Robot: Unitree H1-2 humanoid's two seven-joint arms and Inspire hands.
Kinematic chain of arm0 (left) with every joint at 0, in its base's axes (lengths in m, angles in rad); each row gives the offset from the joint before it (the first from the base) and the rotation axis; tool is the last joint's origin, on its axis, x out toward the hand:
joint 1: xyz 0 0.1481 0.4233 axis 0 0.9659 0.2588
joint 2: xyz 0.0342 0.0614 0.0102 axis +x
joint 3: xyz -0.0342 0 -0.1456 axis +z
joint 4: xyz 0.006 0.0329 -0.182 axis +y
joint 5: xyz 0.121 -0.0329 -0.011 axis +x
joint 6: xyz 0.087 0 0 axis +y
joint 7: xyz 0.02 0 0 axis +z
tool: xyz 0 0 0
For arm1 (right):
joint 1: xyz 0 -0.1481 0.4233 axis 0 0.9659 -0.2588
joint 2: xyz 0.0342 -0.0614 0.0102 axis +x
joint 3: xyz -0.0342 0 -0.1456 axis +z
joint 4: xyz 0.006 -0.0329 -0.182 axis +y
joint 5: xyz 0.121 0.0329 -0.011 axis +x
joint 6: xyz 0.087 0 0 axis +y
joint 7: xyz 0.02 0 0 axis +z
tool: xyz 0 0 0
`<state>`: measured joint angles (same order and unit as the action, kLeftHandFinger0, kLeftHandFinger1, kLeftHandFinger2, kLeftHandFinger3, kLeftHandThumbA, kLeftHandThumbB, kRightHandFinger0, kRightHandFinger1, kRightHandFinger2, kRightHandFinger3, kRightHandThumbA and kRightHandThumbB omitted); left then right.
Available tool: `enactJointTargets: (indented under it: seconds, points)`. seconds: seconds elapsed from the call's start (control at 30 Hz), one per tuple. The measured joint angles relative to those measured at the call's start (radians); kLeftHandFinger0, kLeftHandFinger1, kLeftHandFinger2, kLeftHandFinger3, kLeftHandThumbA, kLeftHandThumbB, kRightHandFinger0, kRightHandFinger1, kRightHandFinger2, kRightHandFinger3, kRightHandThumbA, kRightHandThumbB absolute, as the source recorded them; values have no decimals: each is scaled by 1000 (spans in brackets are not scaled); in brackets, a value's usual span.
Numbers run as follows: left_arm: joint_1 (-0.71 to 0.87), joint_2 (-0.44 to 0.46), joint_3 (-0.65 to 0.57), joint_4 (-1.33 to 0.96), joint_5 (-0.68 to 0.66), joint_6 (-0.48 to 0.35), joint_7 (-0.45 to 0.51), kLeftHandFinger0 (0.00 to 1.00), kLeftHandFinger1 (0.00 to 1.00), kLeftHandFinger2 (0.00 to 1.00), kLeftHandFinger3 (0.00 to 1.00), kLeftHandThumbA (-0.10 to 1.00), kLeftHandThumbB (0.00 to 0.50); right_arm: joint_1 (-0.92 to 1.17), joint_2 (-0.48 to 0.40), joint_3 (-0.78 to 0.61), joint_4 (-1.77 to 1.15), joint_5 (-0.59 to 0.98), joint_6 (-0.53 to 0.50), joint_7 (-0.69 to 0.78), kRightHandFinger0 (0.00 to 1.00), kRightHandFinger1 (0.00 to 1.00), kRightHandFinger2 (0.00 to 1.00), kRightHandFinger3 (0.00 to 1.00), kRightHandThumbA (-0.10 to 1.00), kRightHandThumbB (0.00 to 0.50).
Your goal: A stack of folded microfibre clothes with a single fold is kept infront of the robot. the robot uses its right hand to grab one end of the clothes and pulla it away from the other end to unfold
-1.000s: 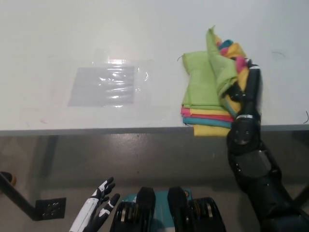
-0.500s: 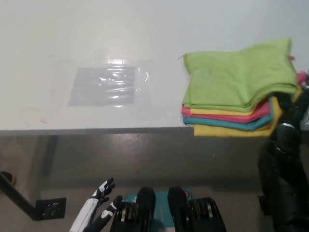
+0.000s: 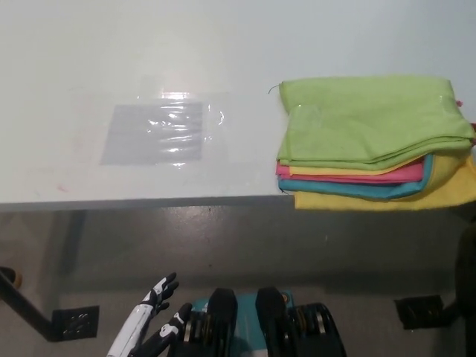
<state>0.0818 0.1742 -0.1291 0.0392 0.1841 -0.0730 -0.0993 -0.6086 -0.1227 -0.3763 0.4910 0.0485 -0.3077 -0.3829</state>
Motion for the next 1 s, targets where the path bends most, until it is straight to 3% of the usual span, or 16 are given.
enactJointTargets:
  seconds: [0.1, 0.17, 0.2, 0.3, 0.43, 0.47, 0.57, 0.6, 0.77, 0.87, 0.9, 1.0]
  points:
    - [0, 0, 0, 0, 0, 0, -1, 1000, 1000, 1000, 1000, 773, 127, 21, 7, 17, -119, -25, 1, -6, 1000, 1000, 1000, 1000, 1000, 300]
    - [0, 0, 0, 2, 0, 1, -1, 1000, 1000, 1000, 1000, 770, 126, 47, 18, 27, -211, -43, 7, -7, 1000, 1000, 1000, 1000, 1000, 291]
    - [0, 0, 0, 2, 0, 1, -1, 1000, 1000, 1000, 1000, 763, 124, 58, 23, 30, -242, -48, 9, -7, 1000, 1000, 1000, 1000, 1000, 259]
    - [1, 0, 0, 2, 0, 2, -1, 1000, 1000, 1000, 1000, 761, 125, 111, 49, 52, -363, -71, 17, -5, 1000, 1000, 1000, 1000, 1000, 222]
    - [0, 0, 0, 2, 0, 2, -1, 1000, 1000, 1000, 1000, 752, 130, 193, 84, 104, -511, -93, 24, 3, 1000, 1000, 1000, 1000, 1000, 230]
    - [0, 0, 0, 2, 0, 2, -1, 1000, 1000, 1000, 1000, 751, 130, 214, 93, 123, -544, -99, 25, 8, 1000, 1000, 1000, 1000, 1000, 212]
    - [0, 0, 0, 2, 0, 3, -2, 1000, 1000, 1000, 1000, 749, 129, 299, 125, 209, -657, -122, 26, 27, 1000, 1000, 1000, 1000, 1000, 200]
    - [0, 0, 0, 2, 0, 3, -2, 1000, 1000, 1000, 1000, 750, 131, 331, 136, 248, -696, -135, 26, 38, 1000, 1000, 1000, 1000, 1000, 173]
    - [-3, 0, 0, 3, 0, 2, -3, 1000, 1000, 1000, 1000, 755, 136, 485, 163, 467, -800, -184, 8, 101, 1000, 1000, 1000, 1000, 1000, 165]
    - [-13, 7, 0, 2, 0, 2, -5, 1000, 1000, 1000, 1000, 788, 149, 598, 157, 594, -789, -224, -19, 148, 1000, 1000, 1000, 1000, 1000, 171]
    - [-15, 8, 0, 2, 0, 2, -5, 1000, 1000, 1000, 1000, 884, 186, 608, 156, 606, -781, -228, -23, 152, 1000, 1000, 1000, 1000, 1000, 179]
    - [-26, 18, 0, 3, -2, 1, -5, 1000, 1000, 1000, 1000, 980, 231, 671, 135, 635, -705, -253, -49, 175, 1000, 1000, 1000, 1000, 1000, 182]
